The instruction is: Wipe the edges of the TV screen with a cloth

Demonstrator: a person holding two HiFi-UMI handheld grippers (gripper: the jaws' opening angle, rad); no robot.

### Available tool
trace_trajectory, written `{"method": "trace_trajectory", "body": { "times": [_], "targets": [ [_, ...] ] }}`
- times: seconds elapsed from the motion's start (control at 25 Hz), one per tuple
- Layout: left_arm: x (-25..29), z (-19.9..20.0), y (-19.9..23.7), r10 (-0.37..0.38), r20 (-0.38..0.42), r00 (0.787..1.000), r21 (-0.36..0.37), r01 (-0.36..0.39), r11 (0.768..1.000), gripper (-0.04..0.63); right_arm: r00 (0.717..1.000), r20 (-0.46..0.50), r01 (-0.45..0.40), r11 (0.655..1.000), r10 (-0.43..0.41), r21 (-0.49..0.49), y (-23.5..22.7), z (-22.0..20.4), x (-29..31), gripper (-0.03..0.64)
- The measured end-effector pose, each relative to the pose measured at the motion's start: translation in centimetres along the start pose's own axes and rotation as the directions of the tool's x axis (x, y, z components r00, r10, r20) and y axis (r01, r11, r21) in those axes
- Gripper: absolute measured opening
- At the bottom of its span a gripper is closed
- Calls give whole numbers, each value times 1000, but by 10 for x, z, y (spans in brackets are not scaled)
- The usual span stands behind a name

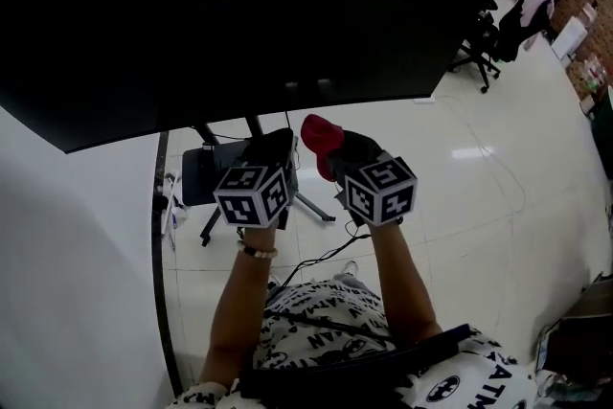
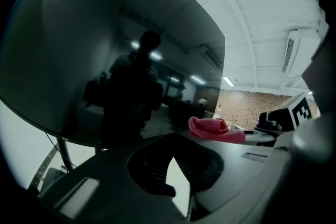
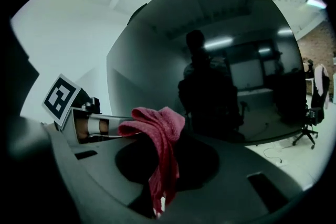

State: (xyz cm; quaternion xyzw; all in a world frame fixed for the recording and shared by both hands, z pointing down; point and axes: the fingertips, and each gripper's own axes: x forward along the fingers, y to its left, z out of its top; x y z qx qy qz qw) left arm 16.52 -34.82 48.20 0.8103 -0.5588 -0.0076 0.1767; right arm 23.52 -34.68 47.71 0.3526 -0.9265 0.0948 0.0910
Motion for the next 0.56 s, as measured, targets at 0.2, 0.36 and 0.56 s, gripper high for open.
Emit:
{"method": "trace_trajectory", "body": {
  "times": [0.2,0.36,0.56],
  "targets": [
    [5,-12,3,-14,-12,1000,-27,14,1000,-3,1000,-9,7,1000,-7,28,-3,-11,4,75],
    [9,-16,5,-24,-21,1000,-49,23,999,-3,1000,-23,6,999,-5,42,-3,-17,7,75],
    [12,-12,1,-37,-17,999,-61,36,997,-3,999,-32,8,999,-6,48,-4,-19,8,75]
  ]
}}
